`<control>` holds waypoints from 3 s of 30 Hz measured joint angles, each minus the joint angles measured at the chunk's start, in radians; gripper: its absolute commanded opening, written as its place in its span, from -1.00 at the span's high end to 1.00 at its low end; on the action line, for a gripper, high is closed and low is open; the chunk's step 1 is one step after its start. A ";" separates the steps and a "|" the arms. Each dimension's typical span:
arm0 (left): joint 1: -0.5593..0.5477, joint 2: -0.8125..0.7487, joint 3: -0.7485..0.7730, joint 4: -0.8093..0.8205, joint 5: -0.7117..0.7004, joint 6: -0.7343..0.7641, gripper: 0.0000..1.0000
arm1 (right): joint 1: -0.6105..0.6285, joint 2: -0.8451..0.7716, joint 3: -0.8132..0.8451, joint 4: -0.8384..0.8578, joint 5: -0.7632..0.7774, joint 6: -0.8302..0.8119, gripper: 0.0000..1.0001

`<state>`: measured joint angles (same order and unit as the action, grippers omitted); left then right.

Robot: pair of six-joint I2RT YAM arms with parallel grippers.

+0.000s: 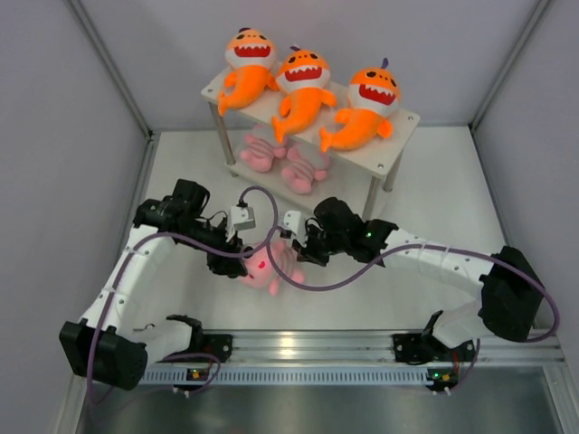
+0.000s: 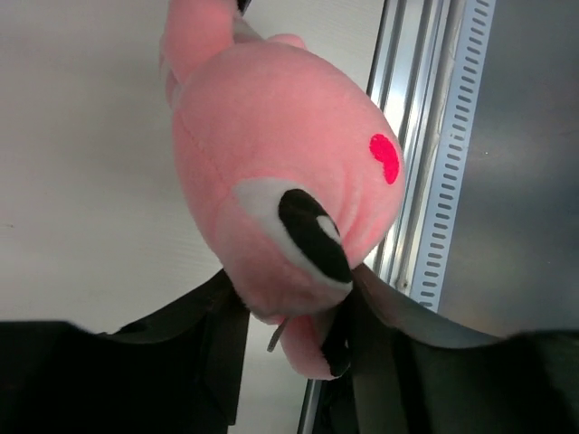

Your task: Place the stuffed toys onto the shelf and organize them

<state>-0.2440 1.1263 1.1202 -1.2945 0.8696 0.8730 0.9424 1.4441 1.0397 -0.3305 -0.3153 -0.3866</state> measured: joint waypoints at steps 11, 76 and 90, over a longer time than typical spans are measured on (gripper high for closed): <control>0.001 -0.033 0.057 0.046 -0.227 -0.153 -0.80 | 0.000 -0.179 -0.182 0.082 0.152 0.487 1.00; 0.013 -0.189 0.027 0.129 -0.512 -0.269 -0.81 | -0.074 -0.174 -0.331 0.292 0.938 1.518 -0.22; 0.013 -0.196 0.016 0.128 -0.512 -0.269 -0.81 | -0.073 -0.259 -0.320 0.223 0.856 1.460 -0.34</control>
<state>-0.2306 0.9302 1.1366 -1.1664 0.3573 0.6044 0.8696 1.1847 0.7200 -0.1074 0.5411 1.0729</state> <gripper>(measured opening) 0.906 0.676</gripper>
